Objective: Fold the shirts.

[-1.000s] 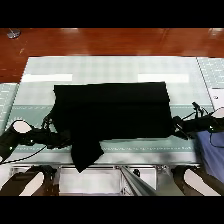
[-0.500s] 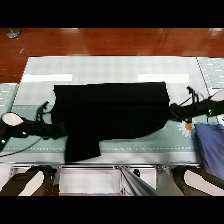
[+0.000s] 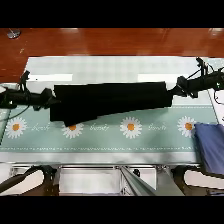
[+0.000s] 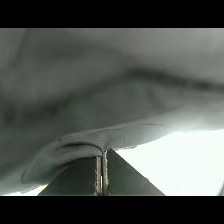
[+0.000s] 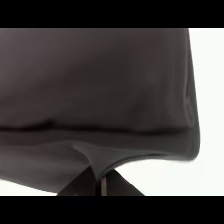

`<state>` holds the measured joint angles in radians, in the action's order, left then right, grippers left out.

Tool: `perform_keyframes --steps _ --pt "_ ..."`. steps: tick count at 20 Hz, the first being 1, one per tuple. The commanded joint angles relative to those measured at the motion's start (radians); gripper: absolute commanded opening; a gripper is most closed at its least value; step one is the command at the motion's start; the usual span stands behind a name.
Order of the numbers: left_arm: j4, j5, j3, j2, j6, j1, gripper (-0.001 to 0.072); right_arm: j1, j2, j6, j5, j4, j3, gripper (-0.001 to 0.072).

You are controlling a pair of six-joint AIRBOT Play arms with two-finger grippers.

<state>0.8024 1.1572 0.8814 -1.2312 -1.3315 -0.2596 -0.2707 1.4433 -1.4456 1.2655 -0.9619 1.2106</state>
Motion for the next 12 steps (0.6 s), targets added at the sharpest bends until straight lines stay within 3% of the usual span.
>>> perform_keyframes --steps 1,7,12 --pt "-0.035 -0.031 0.155 -0.163 -0.022 0.035 0.0026 0.000 0.060 -0.015 -0.058 0.051 0.061 0.0017" --pt "-0.036 -0.040 0.300 -0.350 -0.050 0.049 0.0026 0.008 0.172 -0.002 -0.110 0.148 0.062 0.0018" --pt "-0.037 -0.186 0.328 -0.373 -0.071 0.048 0.0026 0.023 0.227 -0.013 -0.158 0.193 0.062 0.0018"
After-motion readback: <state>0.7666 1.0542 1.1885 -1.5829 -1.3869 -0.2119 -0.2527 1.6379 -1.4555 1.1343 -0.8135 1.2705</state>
